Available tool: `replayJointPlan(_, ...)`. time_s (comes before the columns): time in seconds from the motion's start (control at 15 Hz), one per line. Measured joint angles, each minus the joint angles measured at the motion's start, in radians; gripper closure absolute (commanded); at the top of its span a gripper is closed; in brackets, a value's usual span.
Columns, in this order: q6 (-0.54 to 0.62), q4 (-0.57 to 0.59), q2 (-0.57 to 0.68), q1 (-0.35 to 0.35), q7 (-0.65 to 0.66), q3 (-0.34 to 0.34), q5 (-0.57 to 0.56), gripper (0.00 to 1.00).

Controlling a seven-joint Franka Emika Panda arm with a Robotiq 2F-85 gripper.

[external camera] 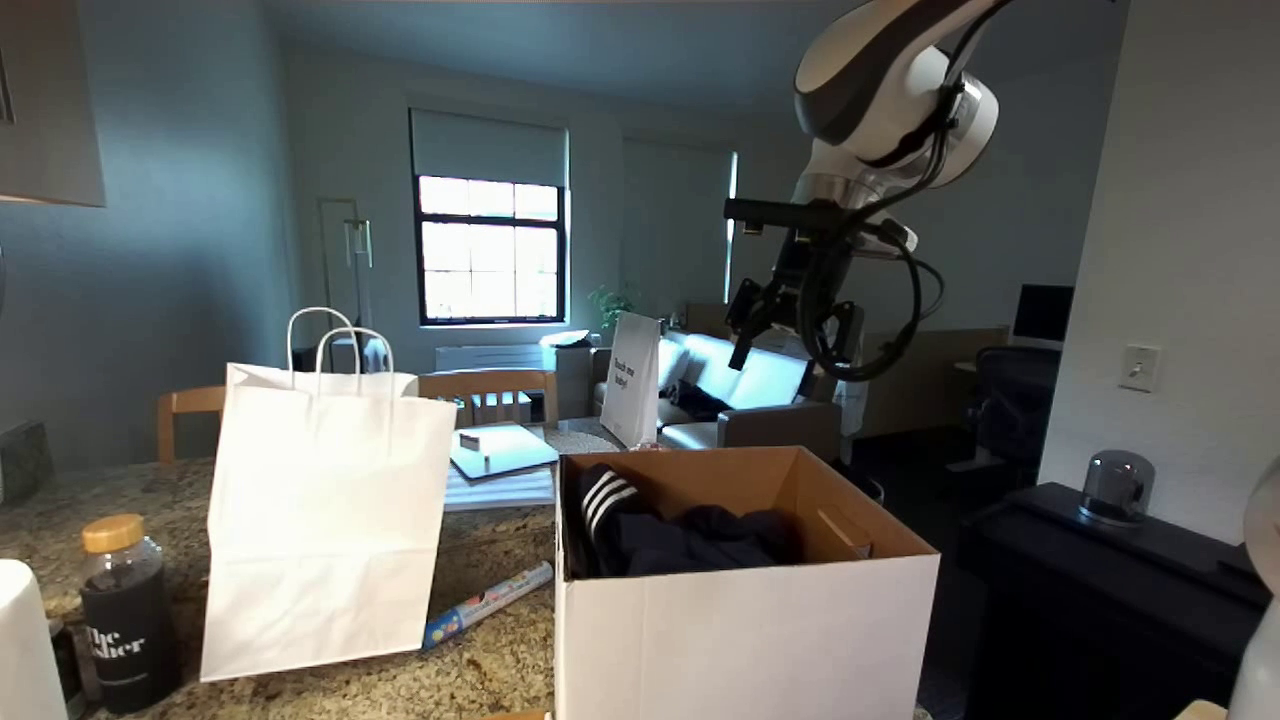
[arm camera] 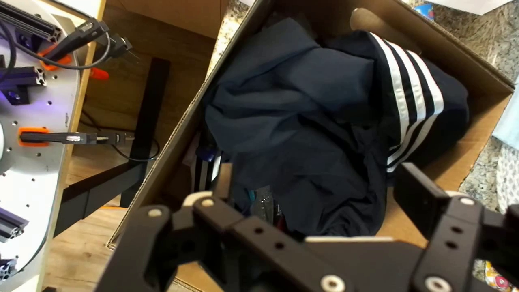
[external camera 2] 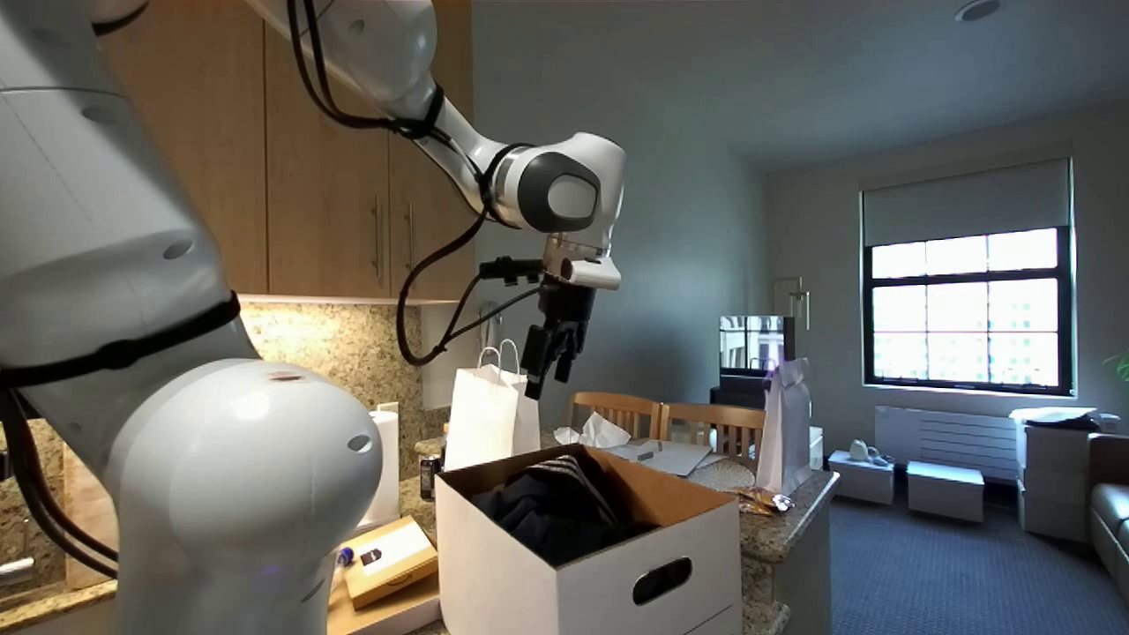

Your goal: Put the bottles on the counter in the box

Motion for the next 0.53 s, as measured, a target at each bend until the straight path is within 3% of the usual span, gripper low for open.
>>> replayJointPlan(0.53, -0.001, 0.000, -0.012, 0.000, -0.060, -0.004, -0.001, 0.00)
